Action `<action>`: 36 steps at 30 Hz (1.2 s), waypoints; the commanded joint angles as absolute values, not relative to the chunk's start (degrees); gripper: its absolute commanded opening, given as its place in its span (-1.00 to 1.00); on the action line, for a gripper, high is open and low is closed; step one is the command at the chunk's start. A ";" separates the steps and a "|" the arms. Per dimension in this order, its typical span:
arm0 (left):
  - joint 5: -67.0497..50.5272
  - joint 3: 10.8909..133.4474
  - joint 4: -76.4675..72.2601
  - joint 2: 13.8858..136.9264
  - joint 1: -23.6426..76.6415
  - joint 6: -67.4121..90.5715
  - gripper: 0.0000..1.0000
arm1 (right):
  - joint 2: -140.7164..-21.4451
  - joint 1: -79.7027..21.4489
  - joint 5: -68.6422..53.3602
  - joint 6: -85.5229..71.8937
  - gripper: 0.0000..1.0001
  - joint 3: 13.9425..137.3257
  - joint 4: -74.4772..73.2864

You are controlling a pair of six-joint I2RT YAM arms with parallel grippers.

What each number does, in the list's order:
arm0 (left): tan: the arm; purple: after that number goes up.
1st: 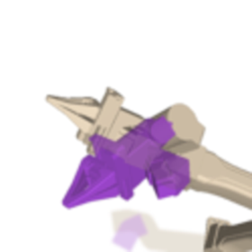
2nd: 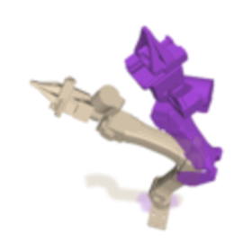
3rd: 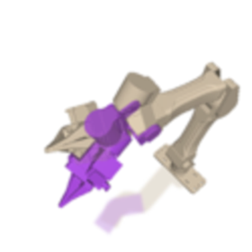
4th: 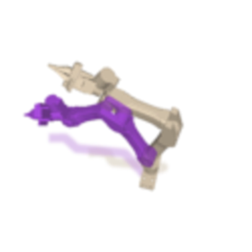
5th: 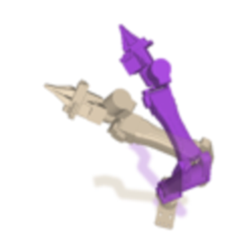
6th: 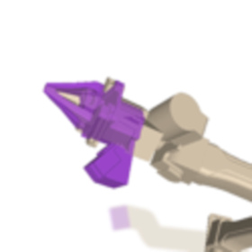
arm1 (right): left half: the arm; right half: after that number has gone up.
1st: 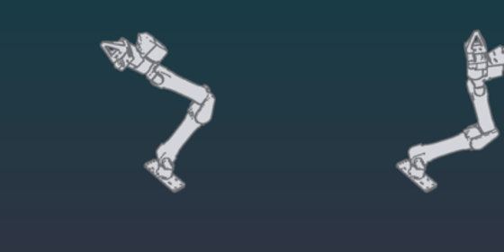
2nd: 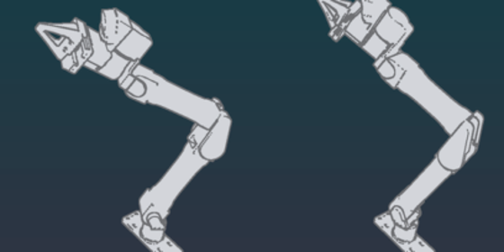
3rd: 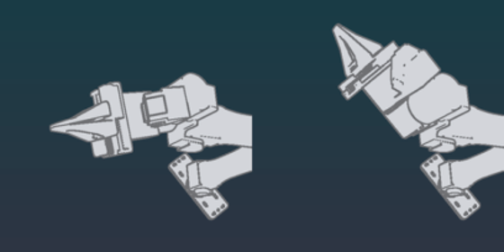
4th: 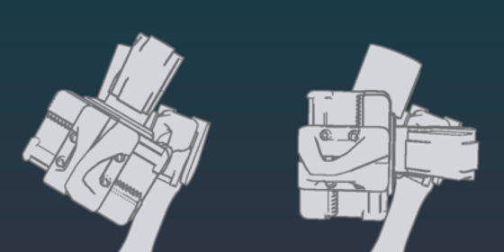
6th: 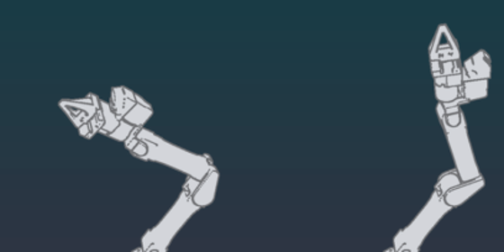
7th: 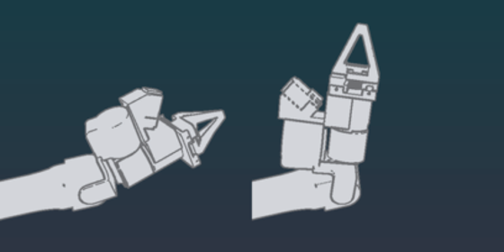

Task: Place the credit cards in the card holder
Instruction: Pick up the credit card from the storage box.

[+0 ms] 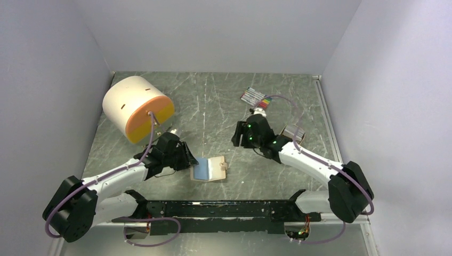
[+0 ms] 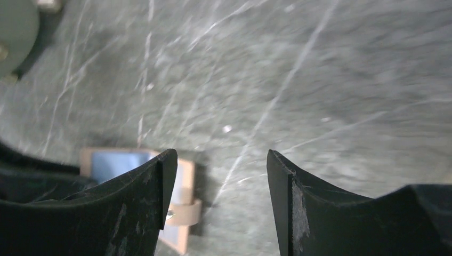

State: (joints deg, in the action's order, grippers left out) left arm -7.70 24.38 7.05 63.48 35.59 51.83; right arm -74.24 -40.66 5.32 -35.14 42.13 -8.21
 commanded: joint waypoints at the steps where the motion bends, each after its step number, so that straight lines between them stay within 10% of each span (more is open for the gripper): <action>1: -4.13 26.56 10.78 61.51 36.03 50.38 -0.14 | -70.94 -34.74 13.01 -30.65 0.32 45.64 -15.98; 27: -14.25 22.58 -2.37 65.82 35.98 47.10 -0.20 | -75.30 -20.18 24.54 21.53 0.43 46.61 -21.65; 36: -15.14 23.21 -3.45 66.62 35.95 47.02 -0.70 | -82.13 -18.29 25.71 28.14 0.39 47.76 -20.24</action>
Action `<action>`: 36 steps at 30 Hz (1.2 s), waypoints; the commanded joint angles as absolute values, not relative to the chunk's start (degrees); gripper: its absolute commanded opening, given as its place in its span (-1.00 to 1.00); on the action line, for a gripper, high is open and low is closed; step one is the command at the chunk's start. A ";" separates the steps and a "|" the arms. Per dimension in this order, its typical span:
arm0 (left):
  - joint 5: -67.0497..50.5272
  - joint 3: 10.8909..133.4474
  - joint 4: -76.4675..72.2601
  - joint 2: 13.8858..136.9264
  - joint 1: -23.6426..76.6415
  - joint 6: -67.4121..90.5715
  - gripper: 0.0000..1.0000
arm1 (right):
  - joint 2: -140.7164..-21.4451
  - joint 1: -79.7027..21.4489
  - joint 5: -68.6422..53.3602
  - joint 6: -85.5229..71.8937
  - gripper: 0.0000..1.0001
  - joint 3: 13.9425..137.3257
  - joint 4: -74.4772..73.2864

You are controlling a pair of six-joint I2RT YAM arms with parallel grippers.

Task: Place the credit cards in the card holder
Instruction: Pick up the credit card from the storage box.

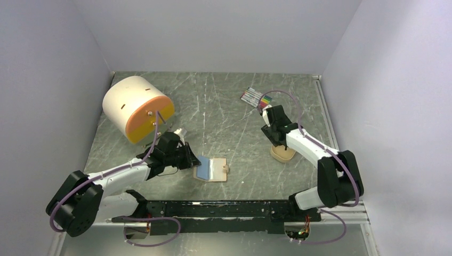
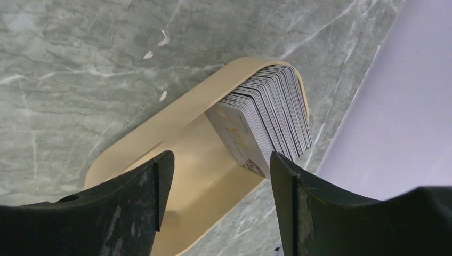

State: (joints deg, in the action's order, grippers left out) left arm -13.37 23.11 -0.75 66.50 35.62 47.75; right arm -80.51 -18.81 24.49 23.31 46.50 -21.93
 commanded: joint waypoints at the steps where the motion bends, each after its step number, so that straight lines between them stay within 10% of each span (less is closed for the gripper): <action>1: -15.27 23.10 -3.56 66.70 35.96 46.96 -0.76 | -82.18 -18.34 25.63 29.07 0.38 47.31 -19.43; 36: -16.25 21.39 -3.79 63.94 36.03 48.12 -0.82 | -88.52 -15.38 39.14 40.71 0.01 43.22 -5.27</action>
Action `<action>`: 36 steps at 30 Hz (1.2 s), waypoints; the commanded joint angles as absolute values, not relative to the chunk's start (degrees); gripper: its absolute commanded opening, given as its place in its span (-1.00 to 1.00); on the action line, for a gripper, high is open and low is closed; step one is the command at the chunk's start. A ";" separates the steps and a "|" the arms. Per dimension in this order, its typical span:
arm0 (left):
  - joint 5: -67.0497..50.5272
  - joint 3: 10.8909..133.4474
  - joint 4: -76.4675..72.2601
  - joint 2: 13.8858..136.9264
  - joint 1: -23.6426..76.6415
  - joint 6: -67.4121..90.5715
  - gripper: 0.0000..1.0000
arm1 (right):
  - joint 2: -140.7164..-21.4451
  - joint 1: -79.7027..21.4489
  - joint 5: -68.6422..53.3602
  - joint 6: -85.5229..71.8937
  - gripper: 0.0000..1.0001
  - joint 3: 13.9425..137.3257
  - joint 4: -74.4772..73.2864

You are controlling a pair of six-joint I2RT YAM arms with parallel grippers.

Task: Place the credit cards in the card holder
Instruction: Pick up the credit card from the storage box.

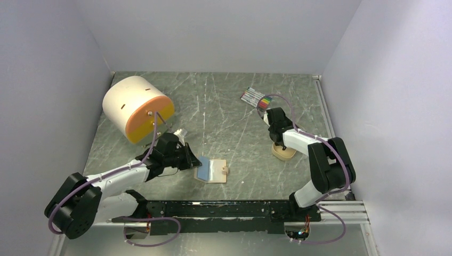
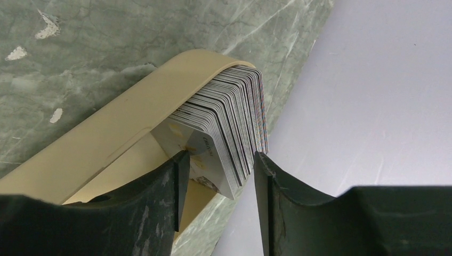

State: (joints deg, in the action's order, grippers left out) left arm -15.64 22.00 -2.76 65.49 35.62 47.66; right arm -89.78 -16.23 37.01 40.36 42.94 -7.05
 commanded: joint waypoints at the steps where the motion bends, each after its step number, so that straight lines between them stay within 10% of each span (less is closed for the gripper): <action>1: -16.17 21.32 -3.70 63.78 36.00 48.16 -0.82 | -88.29 -15.38 38.92 40.55 -0.01 43.24 -5.54; 36: -17.67 20.06 -5.62 64.25 35.98 49.22 -0.82 | -85.59 -16.73 34.99 35.86 -0.62 46.53 -13.89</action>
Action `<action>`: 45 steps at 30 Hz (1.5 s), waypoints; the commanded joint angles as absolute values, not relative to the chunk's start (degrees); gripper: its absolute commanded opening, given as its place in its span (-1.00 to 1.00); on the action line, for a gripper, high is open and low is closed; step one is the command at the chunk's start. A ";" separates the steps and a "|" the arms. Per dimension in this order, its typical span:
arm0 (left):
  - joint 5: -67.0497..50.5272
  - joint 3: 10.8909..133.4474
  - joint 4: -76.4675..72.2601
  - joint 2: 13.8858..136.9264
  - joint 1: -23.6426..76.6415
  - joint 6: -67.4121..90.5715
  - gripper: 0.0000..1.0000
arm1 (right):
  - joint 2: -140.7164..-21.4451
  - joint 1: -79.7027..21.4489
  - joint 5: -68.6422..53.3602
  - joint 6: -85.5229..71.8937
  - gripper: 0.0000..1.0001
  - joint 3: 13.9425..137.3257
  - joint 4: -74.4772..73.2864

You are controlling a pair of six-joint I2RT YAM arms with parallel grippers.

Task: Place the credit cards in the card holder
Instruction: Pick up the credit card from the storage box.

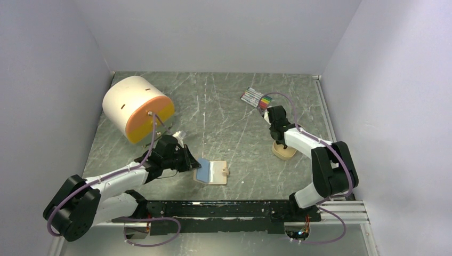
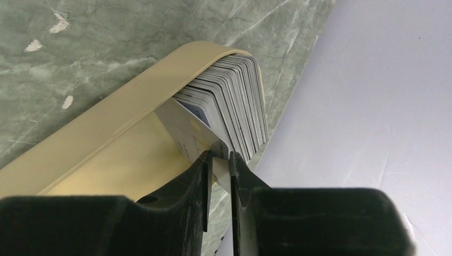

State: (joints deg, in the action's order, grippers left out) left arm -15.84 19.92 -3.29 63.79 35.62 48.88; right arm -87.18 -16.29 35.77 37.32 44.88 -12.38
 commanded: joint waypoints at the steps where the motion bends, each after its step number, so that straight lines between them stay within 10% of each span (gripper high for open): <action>1: -17.68 19.94 -5.59 64.18 36.03 49.30 -0.82 | -85.46 -16.85 34.57 35.52 -0.63 46.65 -14.52; 26: -15.69 21.40 0.03 62.49 36.00 48.83 -0.82 | -87.40 -20.47 25.04 25.96 -1.00 60.20 -36.45; 36: -14.85 22.10 1.24 63.29 35.96 48.11 -0.47 | -91.10 -26.97 26.02 10.55 -1.00 73.17 -47.67; 45: -12.39 21.44 1.05 63.85 36.00 49.06 -0.82 | -91.32 -34.80 16.60 -2.20 -1.00 79.07 -46.57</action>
State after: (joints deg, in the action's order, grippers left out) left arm -14.96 20.25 0.80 63.57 35.62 48.69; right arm -95.26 -29.82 23.00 3.77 80.95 -49.15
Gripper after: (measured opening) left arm 0.111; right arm 0.010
